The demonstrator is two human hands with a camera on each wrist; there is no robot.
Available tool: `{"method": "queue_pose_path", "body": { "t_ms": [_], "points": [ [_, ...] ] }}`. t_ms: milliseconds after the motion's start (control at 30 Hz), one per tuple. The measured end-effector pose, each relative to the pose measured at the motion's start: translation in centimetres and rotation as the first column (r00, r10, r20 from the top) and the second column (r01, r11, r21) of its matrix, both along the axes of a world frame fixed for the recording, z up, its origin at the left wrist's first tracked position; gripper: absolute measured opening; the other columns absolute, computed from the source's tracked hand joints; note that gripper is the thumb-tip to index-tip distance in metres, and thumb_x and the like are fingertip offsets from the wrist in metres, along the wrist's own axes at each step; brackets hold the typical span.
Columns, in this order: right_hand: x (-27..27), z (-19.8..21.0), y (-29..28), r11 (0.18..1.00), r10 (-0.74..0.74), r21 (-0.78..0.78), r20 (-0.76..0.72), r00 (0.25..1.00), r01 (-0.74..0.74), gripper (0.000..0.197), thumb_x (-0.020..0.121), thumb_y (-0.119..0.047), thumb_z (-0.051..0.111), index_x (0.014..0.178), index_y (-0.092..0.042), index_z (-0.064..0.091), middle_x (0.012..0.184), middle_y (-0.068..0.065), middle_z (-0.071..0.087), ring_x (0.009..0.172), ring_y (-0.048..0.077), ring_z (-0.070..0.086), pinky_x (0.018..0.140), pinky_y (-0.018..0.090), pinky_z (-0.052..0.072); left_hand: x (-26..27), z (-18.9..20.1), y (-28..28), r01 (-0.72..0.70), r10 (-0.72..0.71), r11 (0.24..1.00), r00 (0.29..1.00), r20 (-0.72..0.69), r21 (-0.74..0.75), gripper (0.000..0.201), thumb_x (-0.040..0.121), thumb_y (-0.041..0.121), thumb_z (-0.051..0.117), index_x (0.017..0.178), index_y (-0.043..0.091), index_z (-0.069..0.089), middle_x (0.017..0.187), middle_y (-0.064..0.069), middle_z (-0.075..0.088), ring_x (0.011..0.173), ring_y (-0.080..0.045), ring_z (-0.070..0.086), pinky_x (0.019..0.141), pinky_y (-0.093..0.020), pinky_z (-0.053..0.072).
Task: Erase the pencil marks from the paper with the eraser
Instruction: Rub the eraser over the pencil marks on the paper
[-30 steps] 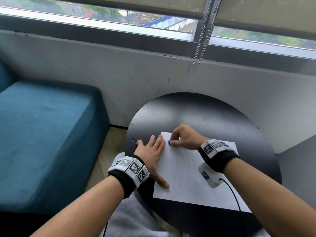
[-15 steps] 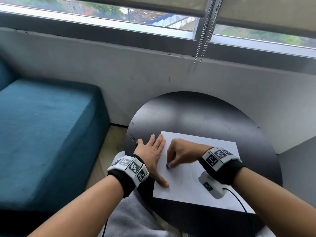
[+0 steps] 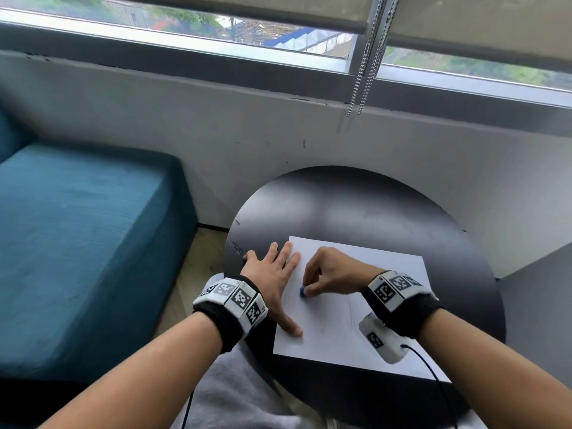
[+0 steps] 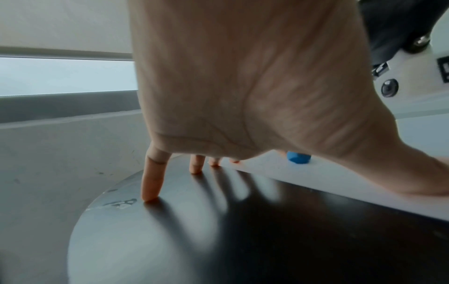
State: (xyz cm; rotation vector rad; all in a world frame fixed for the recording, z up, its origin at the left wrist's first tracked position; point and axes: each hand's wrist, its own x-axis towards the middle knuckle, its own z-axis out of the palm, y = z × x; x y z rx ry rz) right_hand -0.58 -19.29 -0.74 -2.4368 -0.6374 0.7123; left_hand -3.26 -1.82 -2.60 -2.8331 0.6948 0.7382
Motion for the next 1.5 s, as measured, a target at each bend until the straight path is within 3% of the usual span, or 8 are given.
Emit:
{"method": "queue_pose_path", "body": {
  "t_ms": [167, 333, 467, 600, 933, 1100, 1367, 1500],
  "points": [
    [-2.4, 0.2, 0.3, 0.982, 0.179, -0.035, -0.155, 0.972, -0.187, 0.008, 0.075, -0.016, 0.078, 0.081, -0.010, 0.077, 0.064, -0.014, 0.064, 0.056, -0.001, 0.056, 0.056, 0.011, 0.039, -0.1, 0.1, -0.2, 0.000, 0.000, 1.000, 1.000, -0.005, 0.023, 0.151, 0.052, 0.090, 0.065, 0.156, 0.017, -0.016, 0.163, -0.005, -0.022, 0.151, -0.031, -0.011, 0.113, -0.061, 0.020],
    [-1.2, -0.4, -1.2, 0.998, -0.035, 0.042, -0.016, 0.999, 0.036, 0.006, 0.074, -0.015, 0.078, 0.076, -0.010, 0.077, 0.061, -0.013, 0.062, 0.054, -0.001, 0.052, 0.055, 0.011, 0.036, -0.1, 0.3, -0.5, 0.004, -0.003, 1.000, 1.000, -0.007, 0.029, 0.149, 0.052, 0.089, 0.067, 0.156, 0.023, -0.016, 0.163, -0.007, -0.021, 0.150, -0.035, -0.011, 0.111, -0.064, 0.024],
    [-2.8, -0.2, -0.9, 0.995, 0.103, 0.001, -0.141, 0.985, -0.104, 0.006, 0.074, -0.016, 0.078, 0.076, -0.011, 0.076, 0.062, -0.012, 0.064, 0.055, 0.000, 0.054, 0.056, 0.014, 0.040, -0.2, 0.5, -0.8, 0.006, -0.005, 0.998, 1.000, -0.017, 0.055, 0.149, 0.052, 0.088, 0.068, 0.156, 0.023, -0.017, 0.163, -0.009, -0.020, 0.150, -0.037, -0.011, 0.110, -0.067, 0.025],
    [-1.5, -0.3, -1.5, 0.999, -0.028, 0.029, -0.019, 0.999, 0.028, 0.006, 0.074, -0.016, 0.078, 0.076, -0.011, 0.077, 0.064, -0.010, 0.065, 0.054, -0.001, 0.054, 0.055, 0.012, 0.038, -0.1, 0.6, -0.8, 0.001, -0.001, 0.998, 1.000, -0.015, 0.056, 0.149, 0.053, 0.087, 0.069, 0.156, 0.023, -0.017, 0.163, -0.009, -0.020, 0.150, -0.037, -0.010, 0.108, -0.069, 0.026],
    [-1.9, -0.6, -1.8, 0.997, -0.046, 0.056, -0.001, 0.999, 0.046, 0.005, 0.074, -0.015, 0.077, 0.075, -0.010, 0.076, 0.065, -0.009, 0.065, 0.056, 0.002, 0.054, 0.057, 0.014, 0.042, -0.2, 0.7, -0.8, 0.005, -0.004, 0.999, 1.000, -0.008, 0.050, 0.147, 0.053, 0.087, 0.069, 0.156, 0.024, -0.016, 0.163, -0.008, -0.019, 0.151, -0.036, -0.009, 0.109, -0.066, 0.027],
    [-2.9, -0.3, -1.4, 0.995, 0.094, -0.017, -0.143, 0.985, -0.097, 0.007, 0.074, -0.017, 0.077, 0.076, -0.011, 0.076, 0.064, -0.012, 0.064, 0.058, 0.001, 0.055, 0.058, 0.015, 0.042, -0.2, 0.6, -0.7, -0.008, 0.008, 1.000, 1.000, -0.018, 0.022, 0.148, 0.052, 0.086, 0.071, 0.156, 0.024, -0.014, 0.163, -0.007, -0.019, 0.151, -0.035, -0.009, 0.110, -0.067, 0.025],
    [4.0, -1.0, -2.3, 0.983, -0.174, -0.033, 0.164, 0.971, 0.182, 0.007, 0.075, -0.027, 0.077, 0.071, -0.022, 0.074, 0.067, -0.008, 0.067, 0.065, 0.008, 0.061, 0.067, 0.026, 0.050, -0.2, 0.6, -0.5, -0.006, 0.007, 1.000, 1.000, -0.015, 0.007, 0.148, 0.051, 0.085, 0.072, 0.156, 0.025, -0.013, 0.164, -0.005, -0.016, 0.150, -0.034, -0.008, 0.109, -0.067, 0.025],
    [2.3, -0.3, -1.8, 0.993, 0.018, -0.115, -0.042, 0.999, -0.023, 0.022, 0.072, -0.017, 0.077, 0.056, -0.027, 0.065, 0.059, -0.005, 0.062, 0.053, 0.004, 0.050, 0.055, 0.022, 0.041, -0.2, 0.6, -0.6, -0.010, 0.010, 1.000, 1.000, -0.017, 0.003, 0.148, 0.051, 0.084, 0.073, 0.156, 0.024, -0.012, 0.164, -0.006, -0.016, 0.150, -0.035, -0.008, 0.109, -0.066, 0.025]
  ]
}}
